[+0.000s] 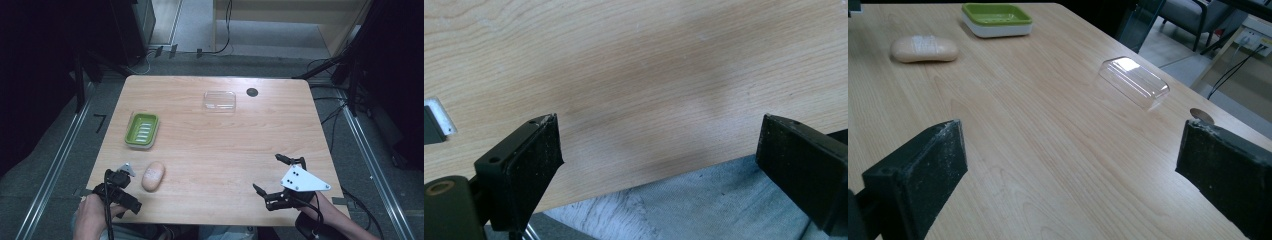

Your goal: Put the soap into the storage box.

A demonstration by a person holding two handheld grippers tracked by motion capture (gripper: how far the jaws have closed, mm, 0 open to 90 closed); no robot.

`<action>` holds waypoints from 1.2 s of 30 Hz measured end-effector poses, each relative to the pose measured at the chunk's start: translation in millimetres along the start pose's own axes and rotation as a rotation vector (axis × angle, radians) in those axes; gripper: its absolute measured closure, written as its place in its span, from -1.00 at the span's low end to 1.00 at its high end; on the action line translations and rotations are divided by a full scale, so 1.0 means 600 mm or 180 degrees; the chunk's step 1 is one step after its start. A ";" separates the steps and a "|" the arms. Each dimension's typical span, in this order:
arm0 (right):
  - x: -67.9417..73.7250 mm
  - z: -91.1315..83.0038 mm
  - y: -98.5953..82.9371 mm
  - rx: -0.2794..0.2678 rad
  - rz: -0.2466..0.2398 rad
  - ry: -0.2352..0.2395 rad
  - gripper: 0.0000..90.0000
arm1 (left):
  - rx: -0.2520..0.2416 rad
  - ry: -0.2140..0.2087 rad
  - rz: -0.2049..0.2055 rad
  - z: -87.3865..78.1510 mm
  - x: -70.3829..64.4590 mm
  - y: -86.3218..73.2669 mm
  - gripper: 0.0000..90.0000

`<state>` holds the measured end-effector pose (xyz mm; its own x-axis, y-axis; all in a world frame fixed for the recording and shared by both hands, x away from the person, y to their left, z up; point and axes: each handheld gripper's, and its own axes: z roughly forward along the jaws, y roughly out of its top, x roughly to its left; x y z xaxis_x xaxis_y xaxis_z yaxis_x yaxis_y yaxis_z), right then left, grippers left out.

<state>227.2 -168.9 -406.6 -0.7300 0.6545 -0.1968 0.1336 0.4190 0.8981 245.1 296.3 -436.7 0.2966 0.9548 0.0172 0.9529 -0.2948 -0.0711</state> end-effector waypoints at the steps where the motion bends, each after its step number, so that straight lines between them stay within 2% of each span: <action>1: 0.000 0.000 0.000 -0.0003 0.0003 0.0002 -1.00 | 0.0000 0.0000 0.0000 0.000 0.000 0.000 -0.89; 17: 0.003 0.004 0.003 0.0001 -0.0025 0.0028 -1.00 | 0.0046 -0.0030 0.0048 0.000 -0.004 -0.002 -0.91; 27: 0.001 0.001 0.001 0.0006 -0.0007 0.0016 -1.00 | -0.0009 -0.0083 0.0109 -0.006 -0.009 0.007 -0.92; 31: 0.002 0.001 0.001 0.0012 -0.0023 0.0020 -1.00 | -0.0097 -0.0133 0.0151 -0.010 -0.013 0.013 -0.92; 36: 0.002 0.001 0.001 0.0018 -0.0019 0.0020 -1.00 | -0.0121 -0.0155 0.0175 -0.012 -0.016 0.019 -0.92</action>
<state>226.8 -167.6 -406.5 -0.7351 0.6479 -0.1997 0.1329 0.4265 0.8947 253.3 283.5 -430.7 0.3460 0.9376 -0.0343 0.9373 -0.3470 -0.0326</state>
